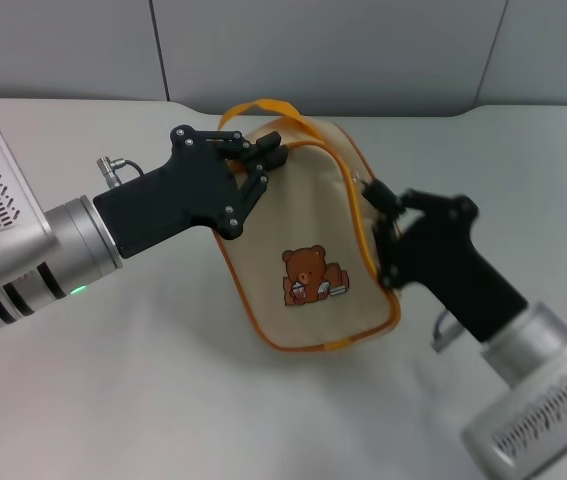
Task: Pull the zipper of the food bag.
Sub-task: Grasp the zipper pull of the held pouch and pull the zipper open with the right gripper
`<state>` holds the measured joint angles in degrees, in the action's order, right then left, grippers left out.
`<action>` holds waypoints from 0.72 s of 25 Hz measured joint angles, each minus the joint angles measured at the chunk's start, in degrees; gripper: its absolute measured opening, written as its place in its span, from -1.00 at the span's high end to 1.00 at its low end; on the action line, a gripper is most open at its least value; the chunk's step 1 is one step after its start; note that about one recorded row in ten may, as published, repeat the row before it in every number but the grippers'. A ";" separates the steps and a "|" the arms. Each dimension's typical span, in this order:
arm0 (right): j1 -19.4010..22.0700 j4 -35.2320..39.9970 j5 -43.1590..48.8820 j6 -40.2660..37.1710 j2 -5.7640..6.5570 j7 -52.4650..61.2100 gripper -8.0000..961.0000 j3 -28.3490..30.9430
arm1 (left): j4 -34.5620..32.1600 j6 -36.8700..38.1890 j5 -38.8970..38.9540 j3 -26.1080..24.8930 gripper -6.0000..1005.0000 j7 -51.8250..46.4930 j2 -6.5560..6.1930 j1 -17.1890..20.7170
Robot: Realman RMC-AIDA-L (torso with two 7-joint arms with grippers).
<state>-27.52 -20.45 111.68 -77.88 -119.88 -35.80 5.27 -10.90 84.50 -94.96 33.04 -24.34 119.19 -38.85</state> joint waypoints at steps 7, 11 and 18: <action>7.81 -0.18 1.38 -1.69 0.00 -0.14 0.99 -0.30 | -0.16 -0.13 0.12 -0.29 0.74 0.09 -0.01 0.01; 12.61 -0.10 1.39 -1.71 0.00 -0.13 0.98 -2.09 | -0.30 -0.14 0.14 -0.36 0.73 0.09 -0.02 0.04; 15.81 0.10 1.44 -3.49 0.00 -0.13 0.98 -2.33 | -0.19 -0.19 0.17 -0.24 0.71 0.15 -0.01 0.23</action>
<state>-11.71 -20.35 113.12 -81.37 -119.88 -35.93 2.94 -11.09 84.31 -94.80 32.81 -24.20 119.18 -38.62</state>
